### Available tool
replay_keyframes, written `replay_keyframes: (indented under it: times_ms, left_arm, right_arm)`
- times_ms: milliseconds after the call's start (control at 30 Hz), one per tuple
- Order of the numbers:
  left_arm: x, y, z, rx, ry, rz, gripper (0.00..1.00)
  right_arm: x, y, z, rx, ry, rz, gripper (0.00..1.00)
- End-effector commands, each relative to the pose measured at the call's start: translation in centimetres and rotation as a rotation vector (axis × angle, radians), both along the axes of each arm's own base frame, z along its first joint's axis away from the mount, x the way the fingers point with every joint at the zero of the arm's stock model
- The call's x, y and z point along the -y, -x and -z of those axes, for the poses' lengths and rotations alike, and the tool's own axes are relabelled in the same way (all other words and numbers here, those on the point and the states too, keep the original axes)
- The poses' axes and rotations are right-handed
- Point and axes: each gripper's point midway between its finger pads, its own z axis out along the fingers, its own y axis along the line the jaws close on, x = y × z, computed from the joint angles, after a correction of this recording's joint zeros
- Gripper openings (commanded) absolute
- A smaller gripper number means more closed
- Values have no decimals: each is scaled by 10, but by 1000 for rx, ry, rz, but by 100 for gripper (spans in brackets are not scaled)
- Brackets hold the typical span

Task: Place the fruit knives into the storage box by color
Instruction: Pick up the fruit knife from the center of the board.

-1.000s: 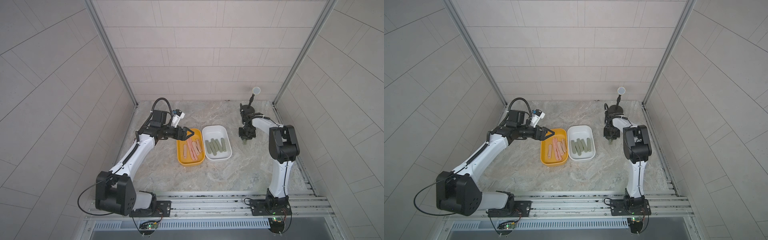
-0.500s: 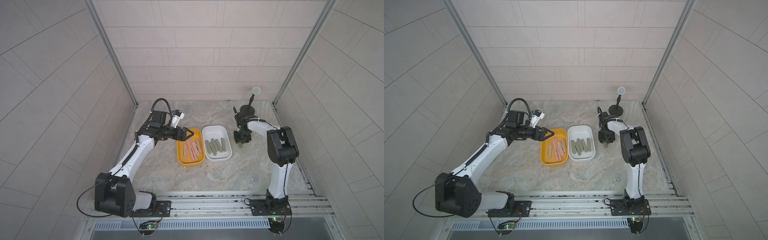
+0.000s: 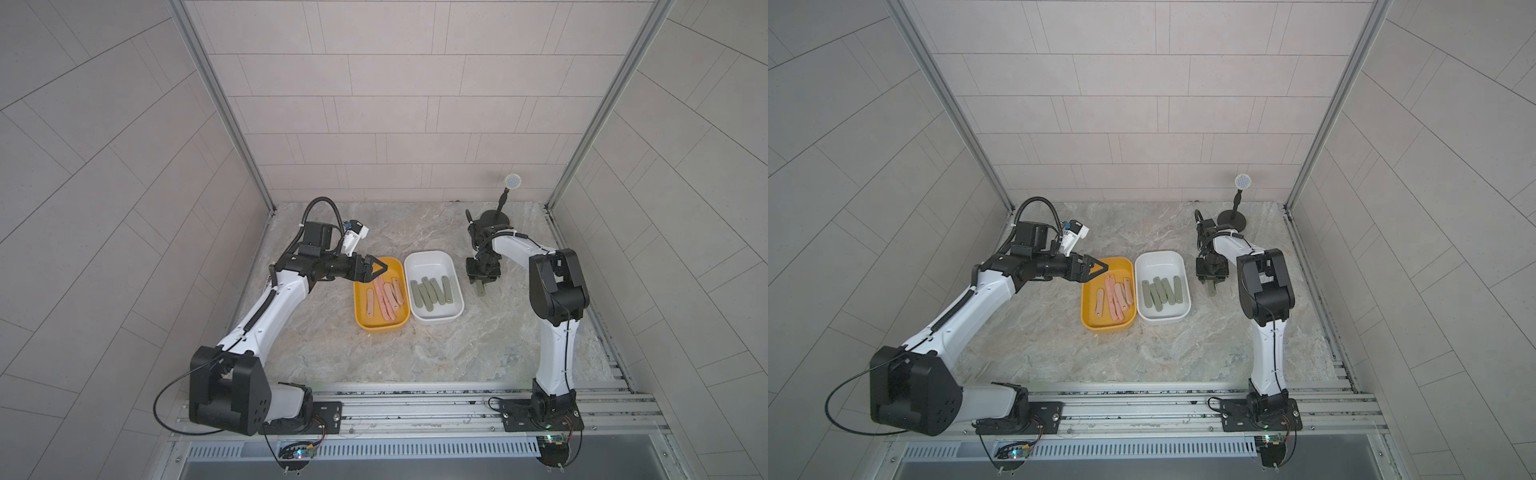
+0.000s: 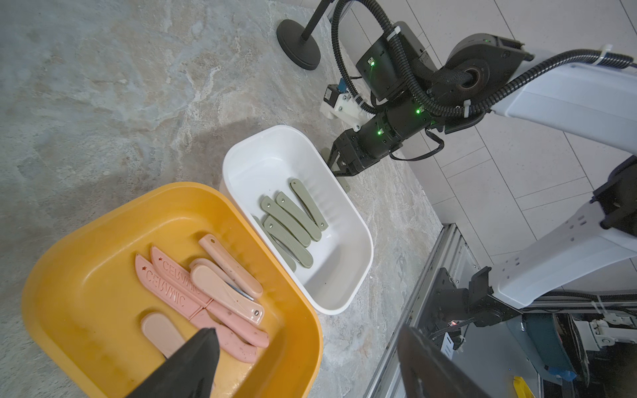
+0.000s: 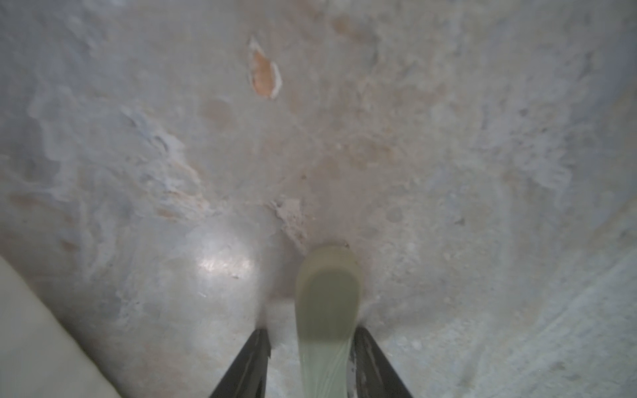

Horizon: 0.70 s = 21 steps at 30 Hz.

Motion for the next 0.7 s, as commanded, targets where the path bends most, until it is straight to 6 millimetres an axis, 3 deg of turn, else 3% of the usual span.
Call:
replay_keyframes:
  times_ms: [0,667]
  left_arm:
    - [-2,1,-4,31,2,3,88]
    - [-3,-1,-1,29,-4,1,88]
  right_arm:
    - [9,-5,20,-26,16,15,44]
    - [13,-20,25,-32,23,9,36]
